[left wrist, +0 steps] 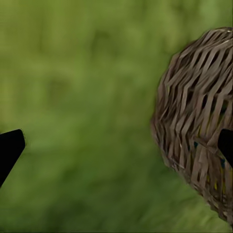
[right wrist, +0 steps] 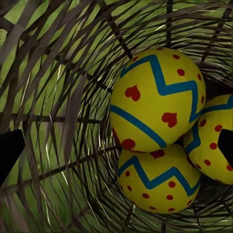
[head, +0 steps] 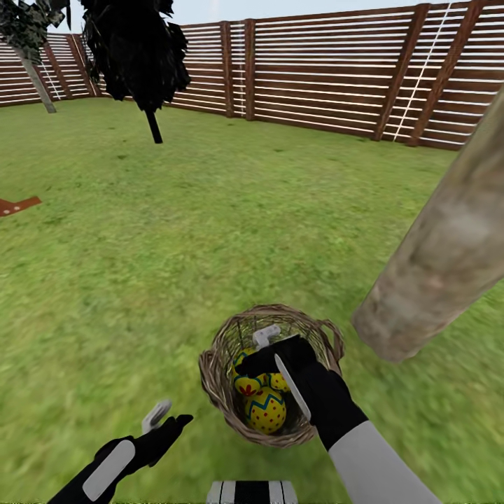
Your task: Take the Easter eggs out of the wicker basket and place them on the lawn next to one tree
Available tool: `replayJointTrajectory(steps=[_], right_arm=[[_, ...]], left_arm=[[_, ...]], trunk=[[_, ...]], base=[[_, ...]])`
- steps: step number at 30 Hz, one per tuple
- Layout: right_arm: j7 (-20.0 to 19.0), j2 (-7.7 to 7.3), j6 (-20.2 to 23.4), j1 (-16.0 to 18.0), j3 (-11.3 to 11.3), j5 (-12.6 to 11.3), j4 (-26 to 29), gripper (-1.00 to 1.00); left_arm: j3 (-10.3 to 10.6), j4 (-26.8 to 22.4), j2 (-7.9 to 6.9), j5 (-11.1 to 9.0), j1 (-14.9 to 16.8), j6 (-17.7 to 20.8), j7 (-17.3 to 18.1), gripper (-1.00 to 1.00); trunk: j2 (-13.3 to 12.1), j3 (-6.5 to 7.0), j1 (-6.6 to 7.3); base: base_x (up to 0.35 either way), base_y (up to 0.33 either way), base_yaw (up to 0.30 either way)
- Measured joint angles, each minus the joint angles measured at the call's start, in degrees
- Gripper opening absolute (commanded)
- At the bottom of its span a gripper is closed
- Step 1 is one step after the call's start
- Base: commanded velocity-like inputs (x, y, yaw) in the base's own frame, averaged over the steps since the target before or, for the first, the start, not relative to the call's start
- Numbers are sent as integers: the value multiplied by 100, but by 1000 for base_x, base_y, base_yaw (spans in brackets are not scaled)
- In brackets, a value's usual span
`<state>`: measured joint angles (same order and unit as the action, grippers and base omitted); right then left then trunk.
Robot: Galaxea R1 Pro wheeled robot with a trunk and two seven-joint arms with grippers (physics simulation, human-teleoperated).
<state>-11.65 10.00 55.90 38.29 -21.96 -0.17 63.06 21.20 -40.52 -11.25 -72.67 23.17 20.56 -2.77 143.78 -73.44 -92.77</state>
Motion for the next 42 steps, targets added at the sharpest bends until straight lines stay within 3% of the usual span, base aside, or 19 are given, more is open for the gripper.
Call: replayJointTrajectory(steps=[5, 12, 34, 42], right_arm=[[78, 0, -5, 0, 33, 1, 97, 100], [638, 0, -15, 0, 70, -8, 113, 100], [702, 0, -8, 106, 69, -46, -90, 100], [709, 0, -7, 278, 65, -41, -367, 100]], left_arm=[[0, -2, -1, -1, 0, 0, 4, 100], [-6, 0, -8, -1, 0, 0, 7, 100], [-17, 0, -19, -2, 0, 0, 15, 100], [-17, 0, -12, -1, 0, 0, 15, 100]], trunk=[[4, -67, -7], [4, -67, -7], [4, -67, -7], [15, -244, -28]], base=[[0, 0, 0], [0, 0, 0], [39, 0, 0], [0, 0, 0]])
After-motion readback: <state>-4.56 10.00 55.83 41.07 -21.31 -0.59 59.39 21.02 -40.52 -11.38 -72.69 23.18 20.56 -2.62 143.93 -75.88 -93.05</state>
